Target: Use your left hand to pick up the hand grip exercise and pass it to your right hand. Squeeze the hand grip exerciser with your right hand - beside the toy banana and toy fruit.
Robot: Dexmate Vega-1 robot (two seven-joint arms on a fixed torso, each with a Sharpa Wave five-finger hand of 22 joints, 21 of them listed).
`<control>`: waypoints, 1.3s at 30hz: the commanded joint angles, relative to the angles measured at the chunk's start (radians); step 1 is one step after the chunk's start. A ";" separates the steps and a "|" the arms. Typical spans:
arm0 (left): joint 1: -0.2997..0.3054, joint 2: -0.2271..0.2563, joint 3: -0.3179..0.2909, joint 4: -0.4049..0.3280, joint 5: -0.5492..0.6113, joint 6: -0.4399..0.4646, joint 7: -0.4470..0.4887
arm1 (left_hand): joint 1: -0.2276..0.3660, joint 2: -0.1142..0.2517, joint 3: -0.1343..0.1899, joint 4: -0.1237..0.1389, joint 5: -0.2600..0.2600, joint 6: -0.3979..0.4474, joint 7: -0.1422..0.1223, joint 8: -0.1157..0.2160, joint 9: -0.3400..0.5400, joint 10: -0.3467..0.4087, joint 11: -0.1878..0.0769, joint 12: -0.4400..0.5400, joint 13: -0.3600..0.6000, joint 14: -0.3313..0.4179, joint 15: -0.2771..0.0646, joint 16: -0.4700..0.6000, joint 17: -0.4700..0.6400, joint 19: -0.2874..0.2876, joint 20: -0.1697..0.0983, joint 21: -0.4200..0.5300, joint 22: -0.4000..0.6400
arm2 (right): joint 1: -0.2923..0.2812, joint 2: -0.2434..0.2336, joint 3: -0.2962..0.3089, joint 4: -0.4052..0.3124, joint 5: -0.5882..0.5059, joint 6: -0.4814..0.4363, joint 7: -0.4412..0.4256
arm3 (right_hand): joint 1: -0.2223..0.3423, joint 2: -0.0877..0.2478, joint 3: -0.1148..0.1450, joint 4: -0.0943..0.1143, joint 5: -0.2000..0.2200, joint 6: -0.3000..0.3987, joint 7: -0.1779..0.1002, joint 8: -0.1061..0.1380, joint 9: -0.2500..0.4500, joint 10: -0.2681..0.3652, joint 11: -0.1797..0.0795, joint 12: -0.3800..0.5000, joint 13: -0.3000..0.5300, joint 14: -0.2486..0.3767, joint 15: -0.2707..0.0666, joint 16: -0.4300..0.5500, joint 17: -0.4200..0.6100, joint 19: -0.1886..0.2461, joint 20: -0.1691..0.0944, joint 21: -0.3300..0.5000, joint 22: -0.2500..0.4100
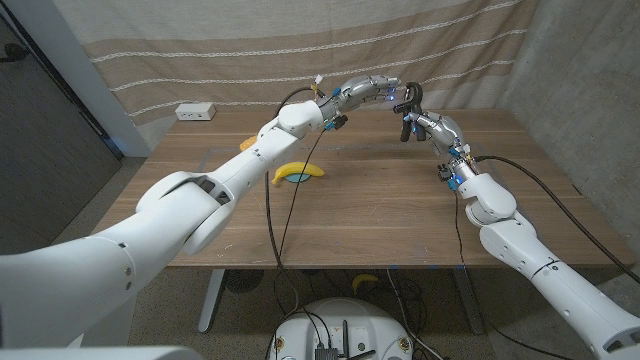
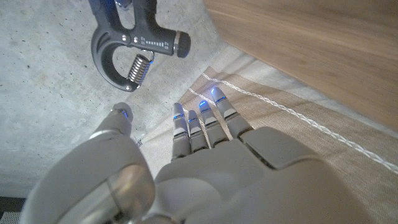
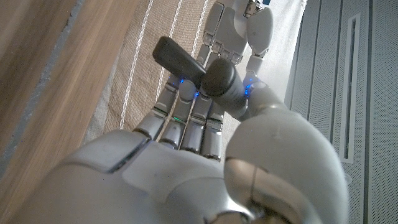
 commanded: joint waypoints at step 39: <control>-0.175 -0.016 0.024 0.176 -0.088 0.099 -0.443 | 0.341 -0.088 0.104 -0.133 0.012 0.244 -0.122 -0.004 -0.099 -0.040 -0.027 0.012 -0.006 -0.062 0.017 -0.003 -0.017 0.004 0.022 -0.018 -0.012 | -0.011 -0.012 -0.004 -0.024 -0.002 0.015 0.023 | 0.029 0.021 -0.005 0.009 0.067 0.012 0.022 0.024 -0.007 0.006 -0.008 0.021 -0.010 0.011 -0.147 -0.003 0.001 -0.033 -0.004 0.077 -0.021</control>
